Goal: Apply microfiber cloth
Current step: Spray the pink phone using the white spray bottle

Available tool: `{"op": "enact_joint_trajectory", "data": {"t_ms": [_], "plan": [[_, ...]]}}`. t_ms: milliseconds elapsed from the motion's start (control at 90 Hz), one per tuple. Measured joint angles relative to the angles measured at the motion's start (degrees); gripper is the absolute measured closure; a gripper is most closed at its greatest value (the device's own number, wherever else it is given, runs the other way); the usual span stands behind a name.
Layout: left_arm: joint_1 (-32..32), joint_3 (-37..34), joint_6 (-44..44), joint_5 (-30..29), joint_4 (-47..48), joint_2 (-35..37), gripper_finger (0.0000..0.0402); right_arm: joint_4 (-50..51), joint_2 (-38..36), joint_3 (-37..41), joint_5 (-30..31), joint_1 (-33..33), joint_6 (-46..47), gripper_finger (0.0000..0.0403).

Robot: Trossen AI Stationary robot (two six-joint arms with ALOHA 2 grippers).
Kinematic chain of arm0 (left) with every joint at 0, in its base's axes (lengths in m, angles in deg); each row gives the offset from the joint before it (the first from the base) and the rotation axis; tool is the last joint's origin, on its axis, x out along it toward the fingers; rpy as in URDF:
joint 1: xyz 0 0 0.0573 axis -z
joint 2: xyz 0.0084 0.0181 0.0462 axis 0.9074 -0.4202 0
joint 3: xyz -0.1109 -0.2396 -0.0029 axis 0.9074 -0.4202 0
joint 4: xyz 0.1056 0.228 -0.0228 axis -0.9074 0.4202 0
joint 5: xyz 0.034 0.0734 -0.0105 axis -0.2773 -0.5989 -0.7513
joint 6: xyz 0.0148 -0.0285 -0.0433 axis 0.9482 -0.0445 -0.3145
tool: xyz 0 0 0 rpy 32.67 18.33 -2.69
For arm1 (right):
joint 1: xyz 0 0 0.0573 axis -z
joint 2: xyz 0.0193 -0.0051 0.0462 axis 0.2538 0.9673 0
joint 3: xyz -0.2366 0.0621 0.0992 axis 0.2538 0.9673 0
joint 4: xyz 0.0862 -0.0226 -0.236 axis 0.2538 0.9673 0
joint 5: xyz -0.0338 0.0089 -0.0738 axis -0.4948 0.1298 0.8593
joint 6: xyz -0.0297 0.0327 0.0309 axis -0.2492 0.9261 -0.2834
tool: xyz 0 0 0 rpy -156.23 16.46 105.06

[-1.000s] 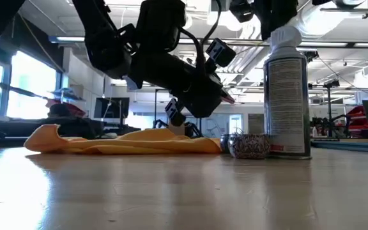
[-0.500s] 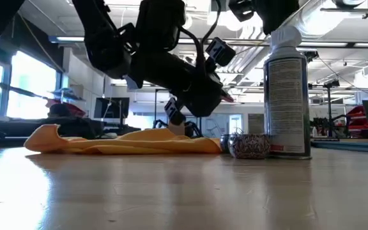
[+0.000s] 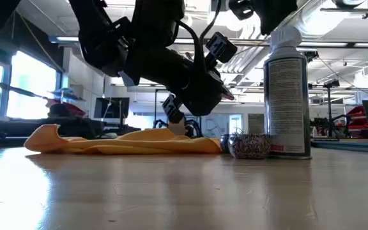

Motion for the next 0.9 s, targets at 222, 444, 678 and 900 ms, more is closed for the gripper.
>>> {"op": "enact_joint_trajectory", "data": {"t_ms": [222,444,678,900], "plan": [[0.0,0.0,-0.7,-0.6,0.0,0.0,0.0392,0.0,0.1,0.0,-0.7,0.0,0.1,0.0403],[0.2,0.0,-0.8,-1.4,0.0,0.0,0.0392,1.0,2.1,0.0,-1.8,0.0,1.0,0.0403],[1.0,0.0,-1.0,-2.8,0.0,0.0,0.0392,1.4,3.0,-0.1,-0.6,0.0,0.7,0.0403],[1.0,0.0,-2.0,-2.9,0.0,0.0,0.0392,2.4,3.1,-3.4,1.4,-0.2,0.0,0.0403]]}}
